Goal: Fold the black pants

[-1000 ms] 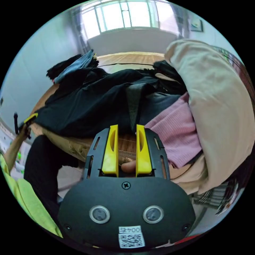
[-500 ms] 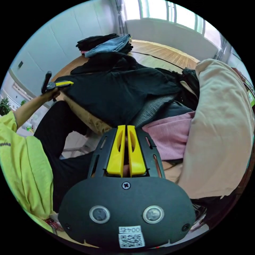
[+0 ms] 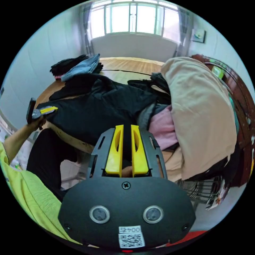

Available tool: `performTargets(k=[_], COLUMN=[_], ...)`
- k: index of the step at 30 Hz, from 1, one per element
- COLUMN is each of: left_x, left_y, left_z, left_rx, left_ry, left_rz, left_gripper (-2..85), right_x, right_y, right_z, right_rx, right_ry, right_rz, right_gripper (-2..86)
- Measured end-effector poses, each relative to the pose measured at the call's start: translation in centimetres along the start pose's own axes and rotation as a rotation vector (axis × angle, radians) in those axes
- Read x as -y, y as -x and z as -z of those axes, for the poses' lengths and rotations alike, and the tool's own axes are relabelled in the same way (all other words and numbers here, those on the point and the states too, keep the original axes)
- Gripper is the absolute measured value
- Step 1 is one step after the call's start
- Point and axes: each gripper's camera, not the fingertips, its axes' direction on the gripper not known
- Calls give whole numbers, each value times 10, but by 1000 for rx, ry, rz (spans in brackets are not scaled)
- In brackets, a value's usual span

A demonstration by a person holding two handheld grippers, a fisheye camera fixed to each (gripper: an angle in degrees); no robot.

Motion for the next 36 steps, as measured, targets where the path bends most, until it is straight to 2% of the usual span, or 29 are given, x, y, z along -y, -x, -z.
performTargets(k=[3, 8, 10, 12, 17, 19, 21, 24, 25, 27, 29, 32, 36], left_x=[12, 27, 30, 33, 44, 47, 51, 62, 68, 79, 99, 131, 173], left_y=[-2, 1, 9, 17, 27, 28, 31, 50, 66, 96, 136, 189, 230], left_z=[-28, -47, -53, -59, -74, -78, -82, -86, -83, -75, -75, -91, -122], left_rx=[-27, -28, -64, -101, -131, -125, -132, -213, -252, -190, -38, 62, 85], left_ry=[75, 92, 91, 90, 78, 68, 60, 66, 36, -26, -51, -16, 39], left_rz=[-8, -8, 14, 34, 40, 35, 35, 58, 93, 131, 109, 89, 44], left_gripper=[2, 2, 2, 2, 4, 6, 10, 25, 35, 54, 74, 88, 103], right_x=[25, 48, 48, 44, 52, 55, 50, 24, 18, -7, -16, -12, 11], right_y=[37, 63, 61, 50, 23, 2, -44, -98, -107, -130, -147, -158, -152], right_z=[-25, -83, -112, -124, -125, -117, -97, -103, -107, -128, -136, -141, -152], right_rx=[-78, -193, -175, -180, -113, -13, 268, 641, 680, 732, 868, 816, 753], right_ry=[43, 175, 275, 207, 225, 219, 119, 67, 66, 116, 82, 64, 134], right_rz=[152, 301, 310, 230, 166, 95, -133, -359, -389, -488, -579, -616, -519], right_gripper=[34, -3, -6, -6, -6, -6, -7, -7, -7, -7, -7, -7, -7])
